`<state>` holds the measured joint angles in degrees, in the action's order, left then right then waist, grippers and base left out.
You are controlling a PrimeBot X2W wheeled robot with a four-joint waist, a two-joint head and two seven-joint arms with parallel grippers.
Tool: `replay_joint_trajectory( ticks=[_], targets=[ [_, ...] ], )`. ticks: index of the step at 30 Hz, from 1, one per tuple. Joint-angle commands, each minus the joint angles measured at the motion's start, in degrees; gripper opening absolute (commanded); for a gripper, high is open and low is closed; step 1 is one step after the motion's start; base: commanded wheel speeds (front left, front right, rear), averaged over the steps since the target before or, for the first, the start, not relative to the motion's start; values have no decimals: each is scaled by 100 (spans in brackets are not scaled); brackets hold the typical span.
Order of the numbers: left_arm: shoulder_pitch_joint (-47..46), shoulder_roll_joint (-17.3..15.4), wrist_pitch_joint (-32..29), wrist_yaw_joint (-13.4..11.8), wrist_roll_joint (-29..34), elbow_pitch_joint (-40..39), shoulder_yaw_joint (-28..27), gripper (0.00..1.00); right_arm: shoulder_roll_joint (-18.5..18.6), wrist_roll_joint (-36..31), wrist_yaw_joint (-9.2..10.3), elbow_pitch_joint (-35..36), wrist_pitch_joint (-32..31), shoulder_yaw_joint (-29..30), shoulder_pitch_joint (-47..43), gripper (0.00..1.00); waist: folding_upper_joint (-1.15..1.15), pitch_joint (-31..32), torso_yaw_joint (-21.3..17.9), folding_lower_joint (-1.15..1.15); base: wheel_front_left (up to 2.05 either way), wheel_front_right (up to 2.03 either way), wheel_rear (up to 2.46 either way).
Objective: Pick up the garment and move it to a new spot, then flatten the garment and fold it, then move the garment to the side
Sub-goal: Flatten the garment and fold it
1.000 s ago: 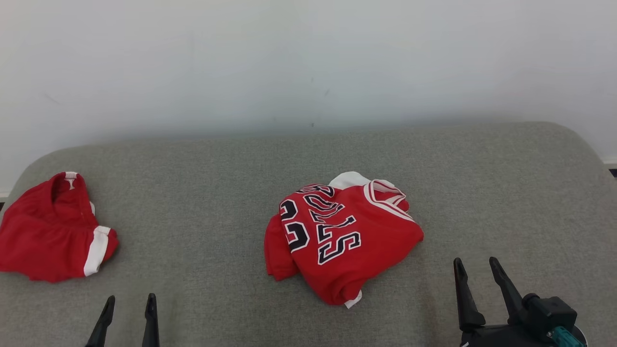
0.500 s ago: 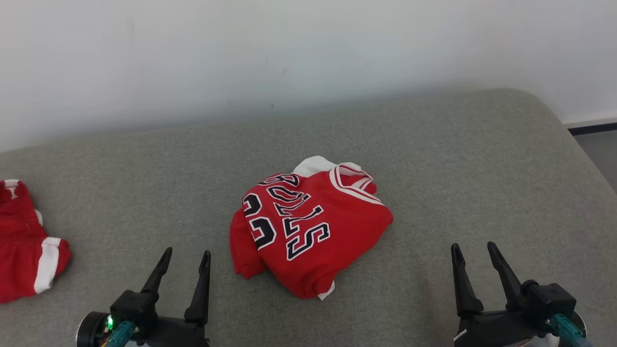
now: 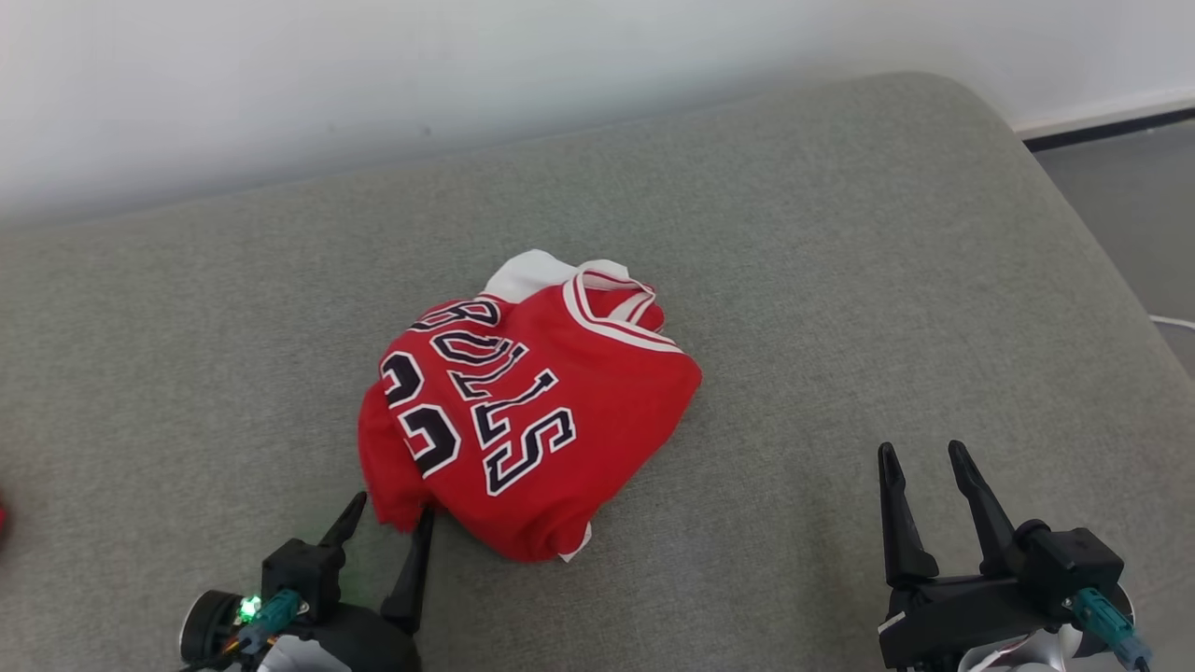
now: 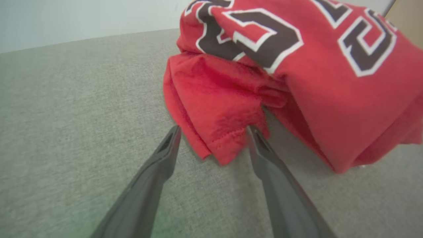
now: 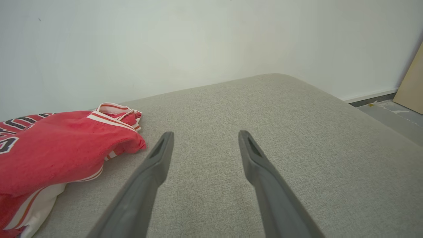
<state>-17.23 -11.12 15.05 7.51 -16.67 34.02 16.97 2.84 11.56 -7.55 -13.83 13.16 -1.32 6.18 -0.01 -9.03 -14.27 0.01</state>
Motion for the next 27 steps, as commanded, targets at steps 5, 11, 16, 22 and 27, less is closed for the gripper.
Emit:
replay_joint_trajectory(
  ticks=[5,11,16,22,27],
  targets=[
    [-244,17,19,-12,-151,331,137,23,7,33,12,-67,66,-4,59,100,1,-29,-39,-1,0,0,0],
    [-252,26,19,-40,-158,9,-35,0,7,-27,12,-91,101,86,-24,100,1,99,251,-1,0,0,0],
    [33,-71,19,-153,-109,-645,-343,0,8,16,12,-117,101,98,-91,100,1,218,668,-1,0,0,0],
    [679,-296,19,-346,-101,-1229,-595,0,8,38,12,-145,95,123,-94,100,1,288,1019,-1,0,0,0],
    [1157,-393,-16,-479,-254,-1299,-779,0,8,38,12,-170,98,106,-82,100,1,295,1067,-1,0,0,0]
  ],
)
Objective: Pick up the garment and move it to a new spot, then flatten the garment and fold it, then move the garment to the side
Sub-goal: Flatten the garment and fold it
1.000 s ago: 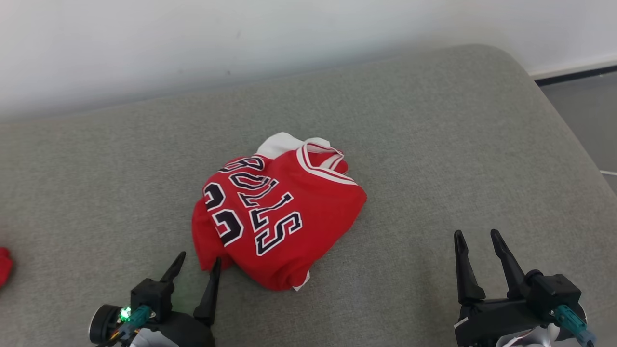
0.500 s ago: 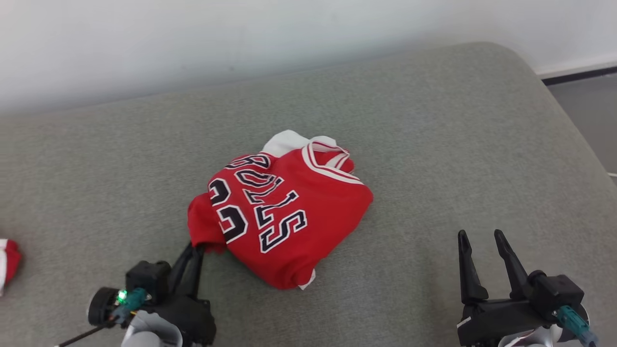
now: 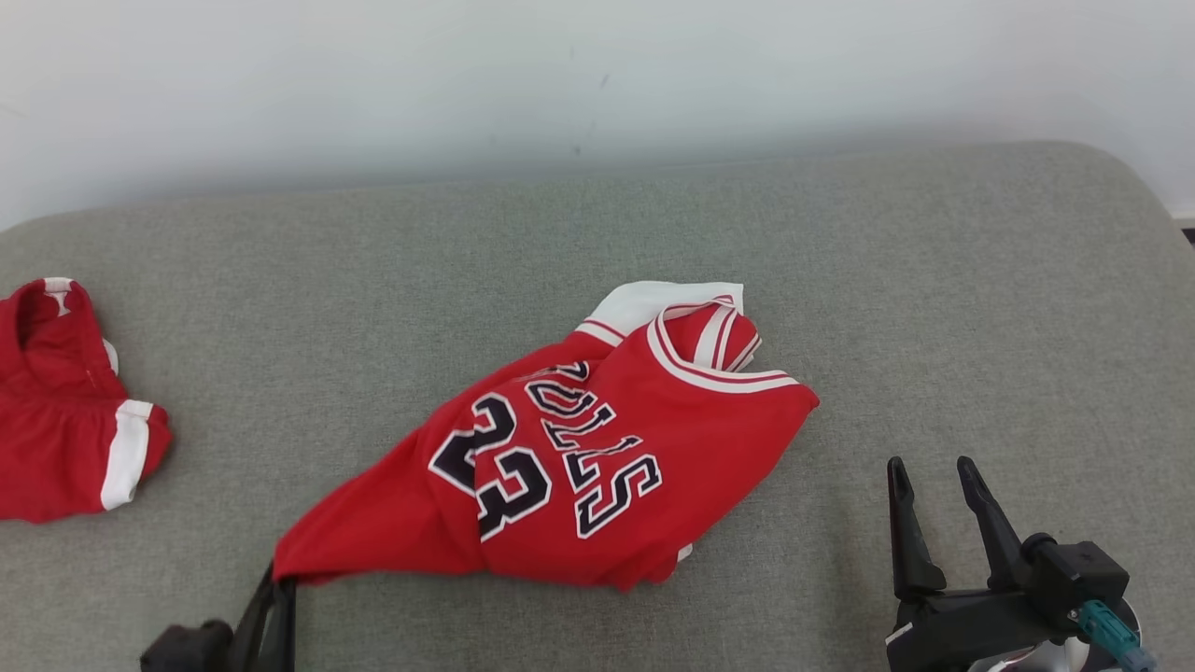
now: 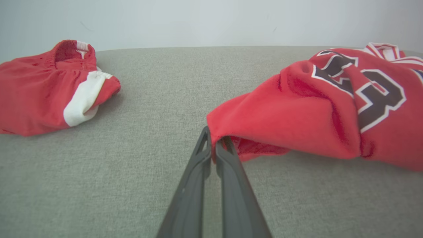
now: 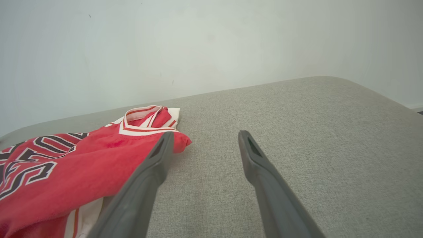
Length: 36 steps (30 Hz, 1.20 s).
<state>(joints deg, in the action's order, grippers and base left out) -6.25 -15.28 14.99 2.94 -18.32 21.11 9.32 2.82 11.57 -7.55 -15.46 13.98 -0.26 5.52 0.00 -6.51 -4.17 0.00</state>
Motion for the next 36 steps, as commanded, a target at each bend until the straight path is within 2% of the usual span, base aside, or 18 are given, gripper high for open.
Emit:
replay_joint_trajectory(
  ticks=[1,9,10,11,17,22,28,36],
  targets=[
    [150,33,-32,-35,-137,5,-36,0,11,33,12,-12,14,-2,-22,100,0,49,59,0,0,0,0],
    [498,114,-61,-168,-270,217,-95,0,10,-46,12,-14,-28,114,-86,100,0,136,142,0,0,0,0],
    [481,118,-55,-171,-273,207,-87,7,10,-47,12,-14,-31,115,-92,100,0,144,165,0,0,0,0],
    [447,110,-45,-180,-251,180,-87,100,10,-41,12,-13,-33,113,-96,100,0,156,195,0,0,0,0],
    [387,139,14,-260,-209,-285,-255,100,11,5,12,-13,-30,105,-139,100,0,217,350,0,0,0,0],
    [494,149,19,-405,-56,-1004,-543,100,11,-3,12,-12,-31,132,-157,100,0,249,420,0,0,0,0],
    [680,313,22,-480,184,-1660,-840,100,11,-26,12,-50,-45,106,-219,100,0,345,419,0,0,0,0],
    [882,557,23,-353,494,-1786,-984,100,11,68,12,-76,-80,74,-311,100,0,484,451,0,0,0,0]
  ],
)
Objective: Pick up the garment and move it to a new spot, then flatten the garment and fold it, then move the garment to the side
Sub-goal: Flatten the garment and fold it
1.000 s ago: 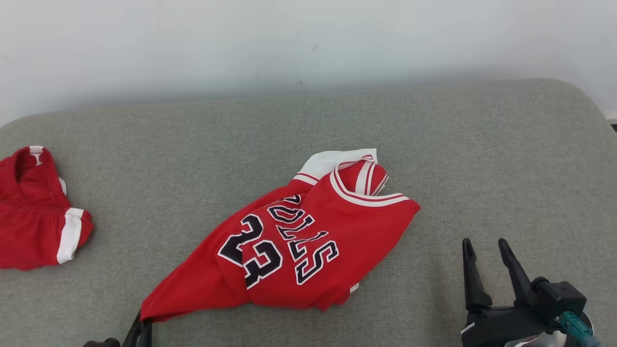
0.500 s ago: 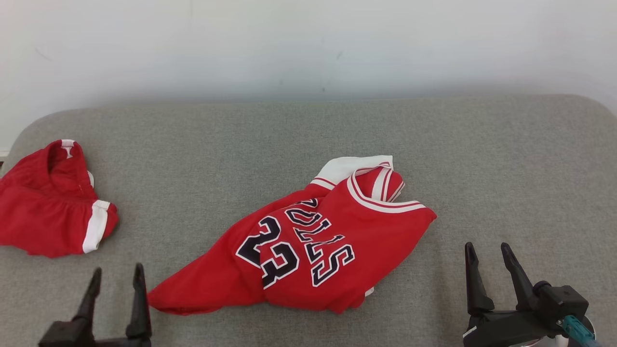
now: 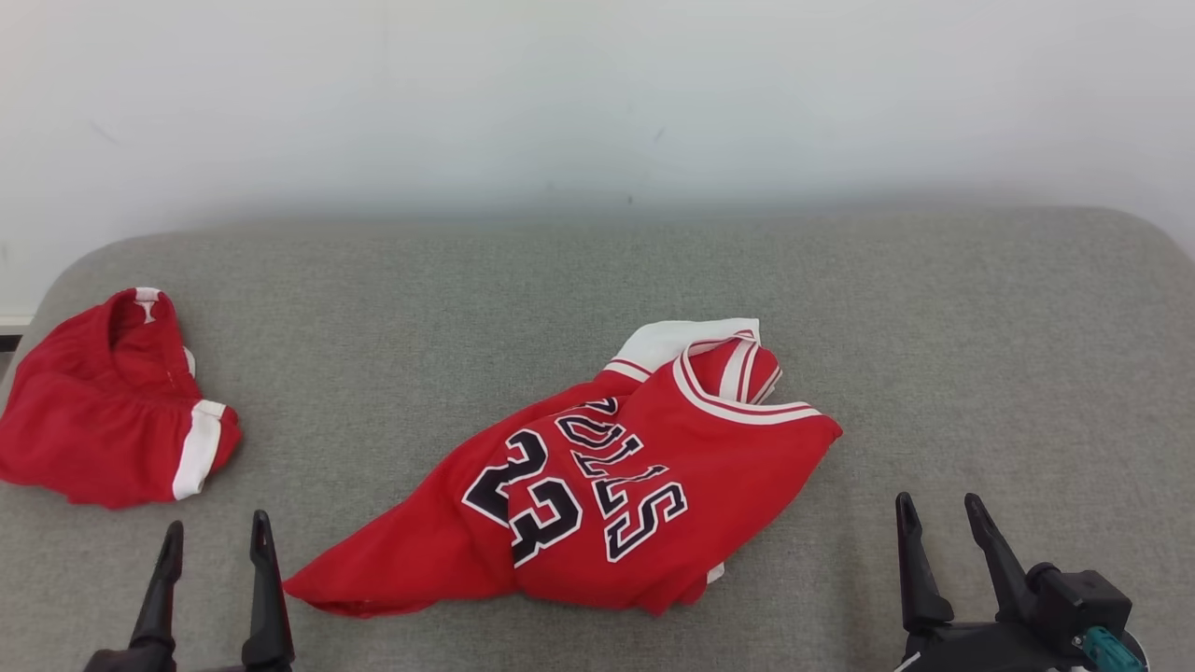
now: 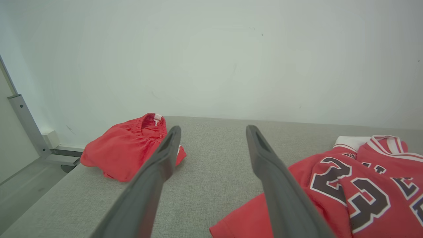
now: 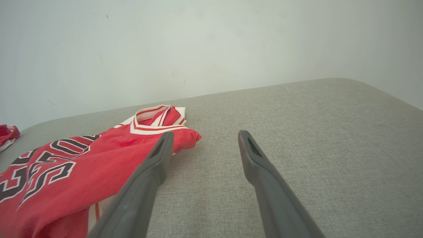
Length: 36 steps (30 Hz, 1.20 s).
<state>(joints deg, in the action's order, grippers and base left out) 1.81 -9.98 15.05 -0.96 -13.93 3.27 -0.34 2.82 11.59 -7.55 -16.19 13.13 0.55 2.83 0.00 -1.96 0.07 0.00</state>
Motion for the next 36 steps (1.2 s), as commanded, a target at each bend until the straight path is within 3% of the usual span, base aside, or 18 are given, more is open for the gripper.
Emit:
replay_joint_trajectory(
  ticks=[1,8,14,27,36],
  targets=[
    [80,50,18,51,77,7,-16,100,10,79,12,-14,-25,-36,-38,100,0,47,48,0,0,0,0],
    [5,143,18,237,180,125,-27,100,49,-159,13,-93,-203,-162,335,100,0,90,229,0,0,0,0],
    [-72,258,19,352,275,213,-27,100,269,-207,13,-555,-440,-300,1056,100,0,16,449,0,0,0,0],
    [-306,505,19,530,376,361,51,100,662,-100,13,-2513,-786,-147,2244,100,0,-331,856,0,0,0,0],
    [-514,560,19,638,439,472,5,100,564,150,13,-3761,-783,-290,2683,100,0,-525,963,0,0,0,0]
  ],
)
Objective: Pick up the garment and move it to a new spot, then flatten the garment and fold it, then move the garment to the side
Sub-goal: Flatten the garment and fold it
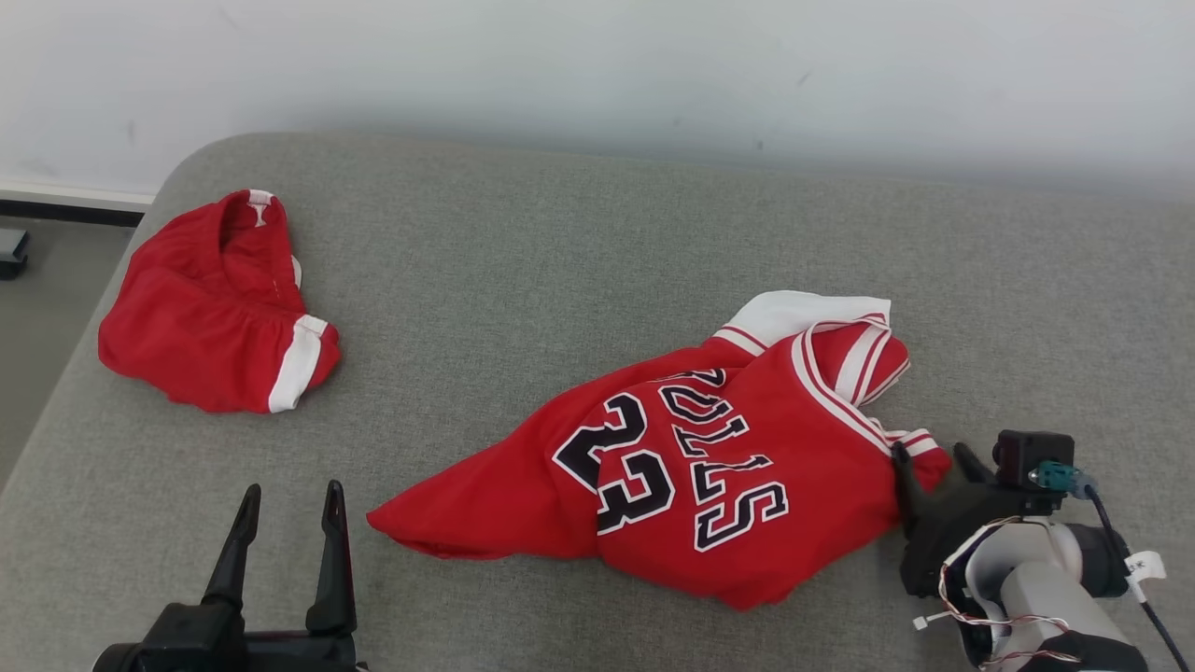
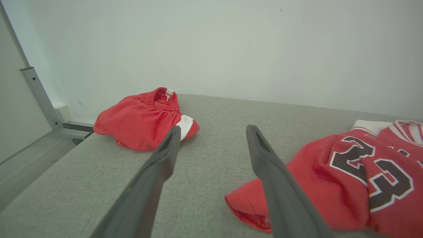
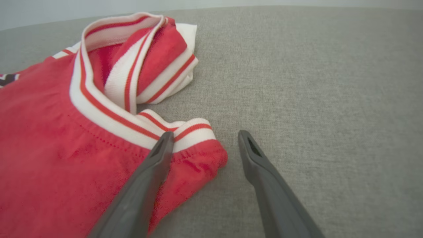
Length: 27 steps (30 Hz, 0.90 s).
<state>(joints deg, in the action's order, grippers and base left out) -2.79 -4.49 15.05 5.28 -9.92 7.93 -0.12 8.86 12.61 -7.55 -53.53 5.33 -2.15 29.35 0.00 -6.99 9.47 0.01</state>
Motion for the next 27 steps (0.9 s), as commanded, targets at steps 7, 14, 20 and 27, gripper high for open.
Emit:
replay_joint_trajectory(
  ticks=[7,14,20,27],
  targets=[
    [-66,27,19,66,101,71,-97,100,-45,318,14,-563,196,-240,182,0,0,52,-25,-1,0,0,0],
    [143,48,19,61,145,67,-192,100,173,428,13,-502,782,-321,161,0,0,310,-230,-1,0,0,0],
    [307,81,19,66,136,54,-240,100,518,477,13,39,956,-267,-207,0,0,524,-521,-1,0,0,0],
    [416,113,19,61,127,36,-247,100,998,385,13,1032,894,326,-883,0,0,640,-769,-1,0,0,0]
  ],
)
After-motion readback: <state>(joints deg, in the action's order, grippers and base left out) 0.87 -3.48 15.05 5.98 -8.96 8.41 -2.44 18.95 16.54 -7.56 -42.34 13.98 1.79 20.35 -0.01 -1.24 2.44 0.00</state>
